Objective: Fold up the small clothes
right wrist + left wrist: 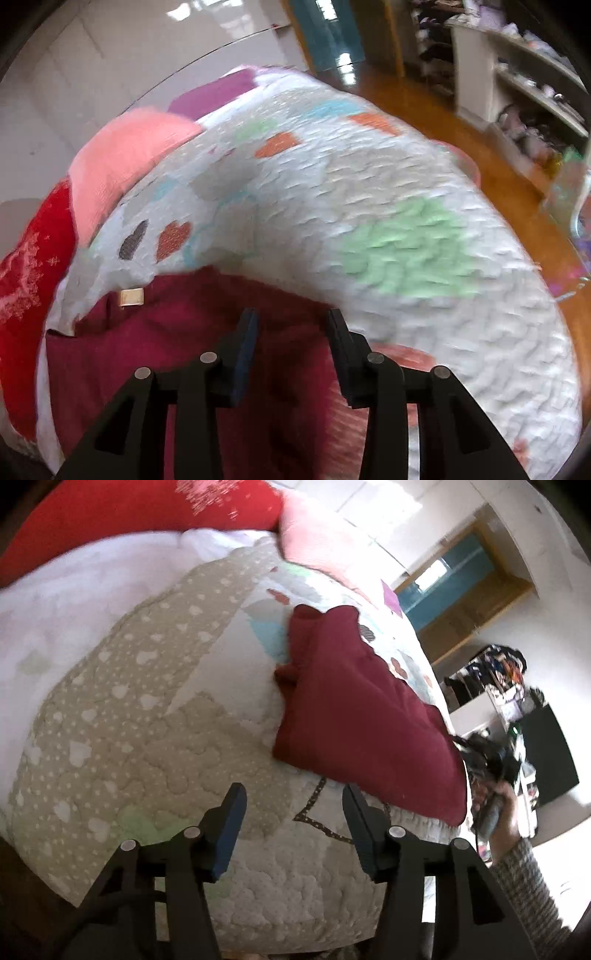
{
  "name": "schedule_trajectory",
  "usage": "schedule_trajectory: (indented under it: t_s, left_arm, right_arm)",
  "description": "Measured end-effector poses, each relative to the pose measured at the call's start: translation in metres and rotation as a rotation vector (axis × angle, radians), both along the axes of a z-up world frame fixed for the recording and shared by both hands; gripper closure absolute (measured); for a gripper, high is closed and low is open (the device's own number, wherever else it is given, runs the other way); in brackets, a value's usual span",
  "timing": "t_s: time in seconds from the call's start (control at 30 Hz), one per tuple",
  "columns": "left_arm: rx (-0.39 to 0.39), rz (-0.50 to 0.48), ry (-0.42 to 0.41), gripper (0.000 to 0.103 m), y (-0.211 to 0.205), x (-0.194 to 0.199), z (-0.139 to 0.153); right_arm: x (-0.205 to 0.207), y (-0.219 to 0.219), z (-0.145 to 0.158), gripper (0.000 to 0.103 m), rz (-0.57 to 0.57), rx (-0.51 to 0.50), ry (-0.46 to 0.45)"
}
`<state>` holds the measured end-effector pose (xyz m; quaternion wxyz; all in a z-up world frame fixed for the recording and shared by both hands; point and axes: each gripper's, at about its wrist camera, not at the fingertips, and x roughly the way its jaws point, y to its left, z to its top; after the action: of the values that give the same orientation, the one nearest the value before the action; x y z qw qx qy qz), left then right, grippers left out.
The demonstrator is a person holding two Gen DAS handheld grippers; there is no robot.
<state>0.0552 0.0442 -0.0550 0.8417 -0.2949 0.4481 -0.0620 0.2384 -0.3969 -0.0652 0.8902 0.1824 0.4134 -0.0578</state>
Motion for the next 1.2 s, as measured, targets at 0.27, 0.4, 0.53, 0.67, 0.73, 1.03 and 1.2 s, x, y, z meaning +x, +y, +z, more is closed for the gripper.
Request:
schedule_trajectory:
  t_s: [0.27, 0.4, 0.53, 0.67, 0.73, 1.03, 1.2]
  left_arm:
    - [-0.013, -0.011, -0.032, 0.048, -0.004, 0.009, -0.003]
    - [-0.023, 0.023, -0.039, 0.045, 0.008, 0.027, -0.009]
    - [-0.079, 0.052, -0.067, 0.045, 0.022, 0.052, -0.017]
    - [-0.141, 0.046, -0.082, 0.045, 0.018, 0.076, -0.027]
    - [-0.159, 0.035, -0.053, 0.045, 0.011, 0.083, -0.041]
    - [-0.217, -0.001, -0.077, 0.085, -0.003, 0.071, -0.052]
    - [-0.206, 0.031, -0.066, 0.085, -0.001, 0.055, -0.041]
  right_arm:
    - [-0.040, 0.060, 0.070, 0.046, 0.176, -0.083, -0.122]
    - [-0.034, 0.130, 0.073, 0.045, 0.399, 0.045, -0.048]
    - [-0.020, 0.212, 0.058, 0.045, 0.594, 0.143, 0.056]
    - [0.002, 0.296, 0.038, 0.045, 0.719, 0.089, 0.135]
    - [0.013, 0.332, 0.027, 0.045, 0.739, 0.019, 0.185]
    - [0.028, 0.407, -0.016, 0.021, 0.793, -0.388, 0.304]
    - [0.005, 0.423, -0.024, 0.057, 0.790, -0.643, 0.227]
